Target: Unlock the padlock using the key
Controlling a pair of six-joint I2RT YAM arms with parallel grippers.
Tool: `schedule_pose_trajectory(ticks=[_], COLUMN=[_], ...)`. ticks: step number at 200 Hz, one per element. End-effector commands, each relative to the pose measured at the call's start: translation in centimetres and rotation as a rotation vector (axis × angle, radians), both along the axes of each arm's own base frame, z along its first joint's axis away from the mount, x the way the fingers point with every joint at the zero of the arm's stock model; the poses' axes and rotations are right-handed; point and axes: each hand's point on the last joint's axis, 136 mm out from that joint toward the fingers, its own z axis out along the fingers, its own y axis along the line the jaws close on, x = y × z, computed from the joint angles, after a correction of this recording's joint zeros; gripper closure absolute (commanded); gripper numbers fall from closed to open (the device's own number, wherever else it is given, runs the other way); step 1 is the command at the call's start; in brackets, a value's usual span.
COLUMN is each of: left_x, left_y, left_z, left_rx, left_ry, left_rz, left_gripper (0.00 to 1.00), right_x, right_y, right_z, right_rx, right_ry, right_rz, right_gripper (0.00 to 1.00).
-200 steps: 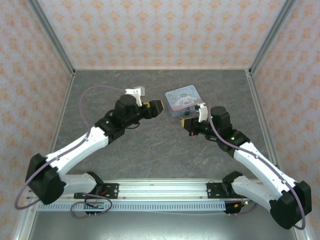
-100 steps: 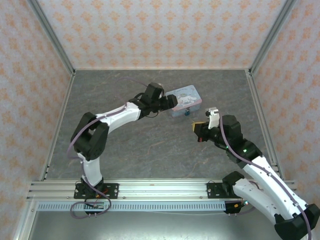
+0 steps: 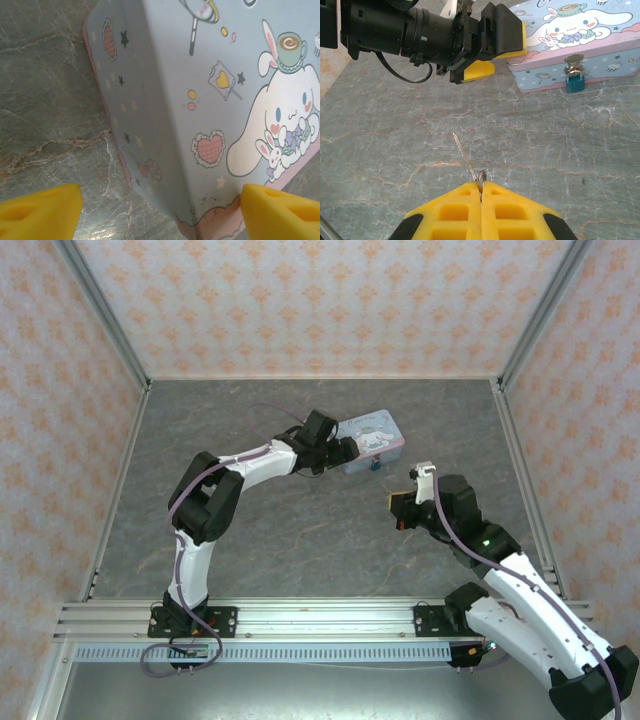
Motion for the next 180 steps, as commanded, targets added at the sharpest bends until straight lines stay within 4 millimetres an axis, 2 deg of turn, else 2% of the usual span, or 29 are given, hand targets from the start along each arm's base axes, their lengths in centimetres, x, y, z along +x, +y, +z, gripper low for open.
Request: schedule_pose_trajectory(ticks=[1, 91, 117, 123, 125, 129, 180], left_x=[-1.7, -5.9, -7.3, -7.9, -7.8, -8.0, -11.9], left_y=[2.4, 7.9, 9.8, 10.4, 10.4, 10.7, 14.6], left_z=[-2.7, -6.7, -6.7, -7.3, -6.4, -6.2, -6.5], left_rx=[0.105, 0.215, 0.224, 0.235, 0.224, 0.223, 0.249], left_ry=[0.093, 0.193, 0.195, 0.208, 0.19, 0.186, 0.201], left_rz=[0.04, 0.083, 0.109, 0.113, 0.116, 0.12, 0.165], left_gripper=[0.18, 0.18, 0.18, 0.18, 0.17, 0.17, 0.17], right_x=[0.4, 0.7, 0.7, 0.8, 0.8, 0.8, 1.3], right_y=[-0.5, -0.3, 0.4, 0.5, 0.5, 0.6, 1.4], right_z=[0.1, -0.8, -0.9, -0.9, -0.9, -0.9, -1.5], right_rx=[-0.025, -0.039, 0.0, 0.009, 0.011, 0.017, 0.036], right_ry=[-0.02, 0.017, 0.038, 0.039, 0.039, 0.04, 0.076], right_rz=[-0.019, -0.02, 0.003, 0.004, 0.005, 0.007, 0.026], right_gripper=[1.0, 1.0, 1.0, 1.0, 1.0, 1.0, 1.0])
